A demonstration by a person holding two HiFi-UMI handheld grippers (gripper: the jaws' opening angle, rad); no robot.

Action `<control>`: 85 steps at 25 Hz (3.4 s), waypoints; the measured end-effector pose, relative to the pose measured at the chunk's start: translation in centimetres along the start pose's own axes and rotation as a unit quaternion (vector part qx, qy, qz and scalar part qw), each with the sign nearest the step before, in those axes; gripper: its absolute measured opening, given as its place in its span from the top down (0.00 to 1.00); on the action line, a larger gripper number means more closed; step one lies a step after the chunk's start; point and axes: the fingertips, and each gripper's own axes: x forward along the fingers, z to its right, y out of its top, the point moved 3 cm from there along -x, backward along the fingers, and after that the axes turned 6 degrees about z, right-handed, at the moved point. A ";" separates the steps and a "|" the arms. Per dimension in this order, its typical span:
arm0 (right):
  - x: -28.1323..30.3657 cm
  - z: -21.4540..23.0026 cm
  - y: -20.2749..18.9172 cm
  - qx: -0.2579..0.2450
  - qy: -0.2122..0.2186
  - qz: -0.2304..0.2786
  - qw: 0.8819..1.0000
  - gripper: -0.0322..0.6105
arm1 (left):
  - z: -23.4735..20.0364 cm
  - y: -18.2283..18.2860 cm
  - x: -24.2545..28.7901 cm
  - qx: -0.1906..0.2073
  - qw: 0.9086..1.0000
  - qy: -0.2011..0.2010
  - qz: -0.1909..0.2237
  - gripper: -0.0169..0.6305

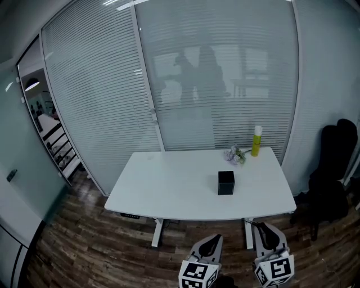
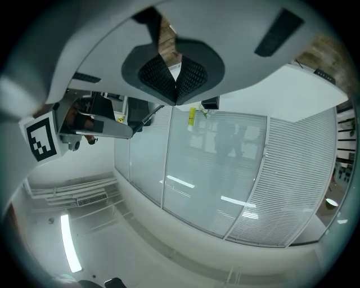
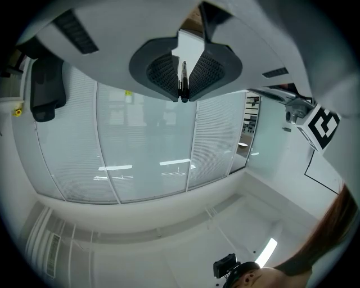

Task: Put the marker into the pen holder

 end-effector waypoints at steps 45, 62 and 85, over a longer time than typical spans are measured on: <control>19.0 12.3 -4.6 0.043 0.088 0.016 0.995 0.82 | -7.3 -1.0 21.6 0.009 0.998 0.053 -0.017 0.95; 23.1 11.8 -5.2 0.025 0.086 0.002 0.996 0.82 | -10.4 -0.3 23.5 0.010 0.999 0.041 -0.021 0.95; 30.9 11.3 -11.0 0.028 0.075 -0.082 0.993 0.82 | -16.5 -0.7 29.5 -0.017 0.999 -0.004 -0.034 0.95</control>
